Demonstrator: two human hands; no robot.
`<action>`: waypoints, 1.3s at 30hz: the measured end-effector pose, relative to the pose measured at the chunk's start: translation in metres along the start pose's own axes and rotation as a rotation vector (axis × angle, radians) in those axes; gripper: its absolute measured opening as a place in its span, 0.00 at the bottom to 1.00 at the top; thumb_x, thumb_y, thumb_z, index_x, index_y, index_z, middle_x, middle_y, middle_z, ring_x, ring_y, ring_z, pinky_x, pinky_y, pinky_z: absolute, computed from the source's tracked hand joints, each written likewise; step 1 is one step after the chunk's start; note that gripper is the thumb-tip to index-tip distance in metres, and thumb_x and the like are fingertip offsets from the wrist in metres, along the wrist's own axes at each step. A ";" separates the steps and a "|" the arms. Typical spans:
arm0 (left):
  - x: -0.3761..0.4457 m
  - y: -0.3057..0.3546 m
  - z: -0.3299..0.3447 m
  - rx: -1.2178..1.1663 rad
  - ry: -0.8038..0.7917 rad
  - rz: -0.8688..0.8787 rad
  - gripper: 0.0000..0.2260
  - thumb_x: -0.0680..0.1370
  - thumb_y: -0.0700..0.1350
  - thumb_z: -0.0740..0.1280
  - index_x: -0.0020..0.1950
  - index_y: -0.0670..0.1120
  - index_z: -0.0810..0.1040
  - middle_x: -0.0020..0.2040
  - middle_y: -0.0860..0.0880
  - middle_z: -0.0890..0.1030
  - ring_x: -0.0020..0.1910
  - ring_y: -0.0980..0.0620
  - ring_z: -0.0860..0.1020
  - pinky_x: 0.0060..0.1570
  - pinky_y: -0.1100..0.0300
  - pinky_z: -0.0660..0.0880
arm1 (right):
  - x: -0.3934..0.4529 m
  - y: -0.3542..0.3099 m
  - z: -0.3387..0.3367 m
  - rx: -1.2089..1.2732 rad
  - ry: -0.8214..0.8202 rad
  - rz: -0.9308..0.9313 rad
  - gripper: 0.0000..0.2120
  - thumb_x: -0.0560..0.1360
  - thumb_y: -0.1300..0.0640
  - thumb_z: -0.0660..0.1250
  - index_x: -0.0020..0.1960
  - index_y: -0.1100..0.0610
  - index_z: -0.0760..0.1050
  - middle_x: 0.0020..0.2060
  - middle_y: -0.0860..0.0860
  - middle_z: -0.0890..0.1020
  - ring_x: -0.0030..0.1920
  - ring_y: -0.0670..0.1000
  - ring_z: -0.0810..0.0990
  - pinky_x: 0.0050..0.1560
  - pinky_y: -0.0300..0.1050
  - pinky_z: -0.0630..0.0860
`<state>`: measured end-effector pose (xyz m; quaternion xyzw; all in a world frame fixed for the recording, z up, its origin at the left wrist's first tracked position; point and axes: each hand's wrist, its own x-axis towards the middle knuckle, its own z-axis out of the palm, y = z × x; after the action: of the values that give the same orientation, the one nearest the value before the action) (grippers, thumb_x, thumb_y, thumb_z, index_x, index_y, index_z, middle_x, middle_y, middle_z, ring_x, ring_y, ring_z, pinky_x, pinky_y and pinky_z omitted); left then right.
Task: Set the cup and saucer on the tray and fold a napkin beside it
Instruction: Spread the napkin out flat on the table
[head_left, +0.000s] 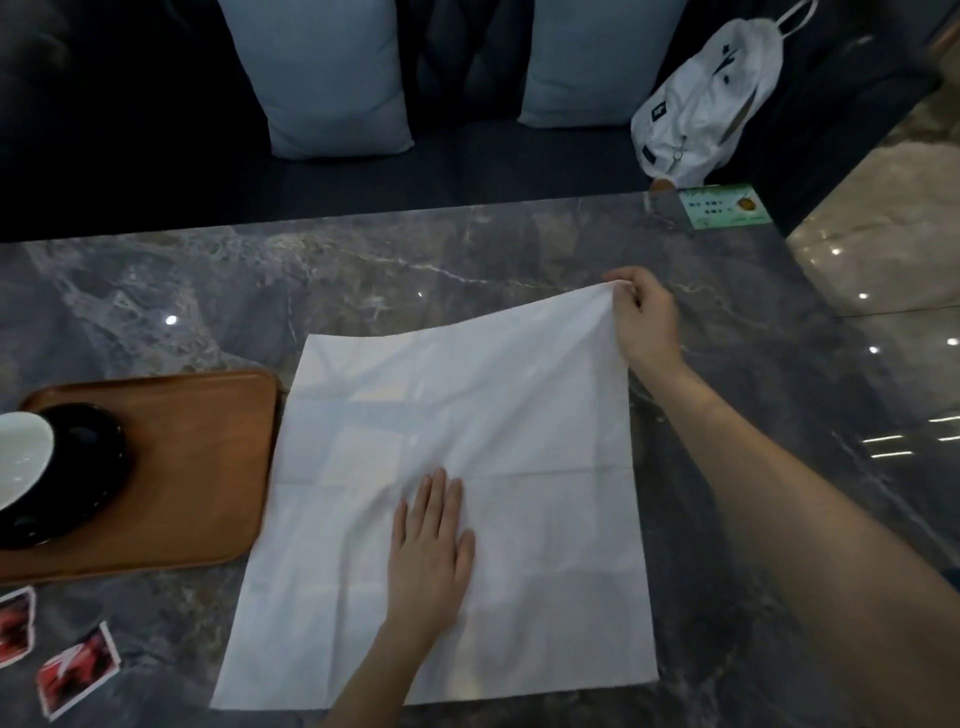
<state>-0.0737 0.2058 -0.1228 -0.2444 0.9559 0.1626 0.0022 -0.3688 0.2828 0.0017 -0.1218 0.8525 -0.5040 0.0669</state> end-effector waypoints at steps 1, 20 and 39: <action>0.000 0.000 0.001 -0.009 0.006 -0.001 0.24 0.79 0.52 0.50 0.72 0.43 0.62 0.73 0.46 0.63 0.75 0.57 0.41 0.71 0.55 0.45 | 0.005 0.002 0.003 -0.022 -0.030 0.010 0.12 0.79 0.61 0.55 0.57 0.60 0.74 0.51 0.56 0.79 0.52 0.53 0.77 0.51 0.44 0.72; 0.015 0.025 0.003 0.003 -0.035 -0.046 0.25 0.77 0.53 0.50 0.73 0.45 0.61 0.73 0.45 0.63 0.72 0.50 0.56 0.71 0.53 0.43 | -0.084 0.086 0.073 -0.851 -0.410 -0.073 0.33 0.79 0.42 0.49 0.76 0.55 0.40 0.77 0.55 0.41 0.76 0.53 0.38 0.74 0.52 0.36; -0.002 -0.035 -0.014 0.084 -0.033 -0.091 0.27 0.79 0.58 0.40 0.75 0.47 0.56 0.75 0.45 0.58 0.74 0.47 0.54 0.71 0.47 0.50 | -0.203 0.121 0.024 -0.957 -0.425 -0.229 0.32 0.78 0.40 0.37 0.75 0.58 0.51 0.75 0.55 0.59 0.74 0.51 0.50 0.72 0.48 0.38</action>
<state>-0.0547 0.1730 -0.1207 -0.2844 0.9497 0.1262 0.0358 -0.1844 0.3740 -0.1177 -0.3302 0.9359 -0.0274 0.1199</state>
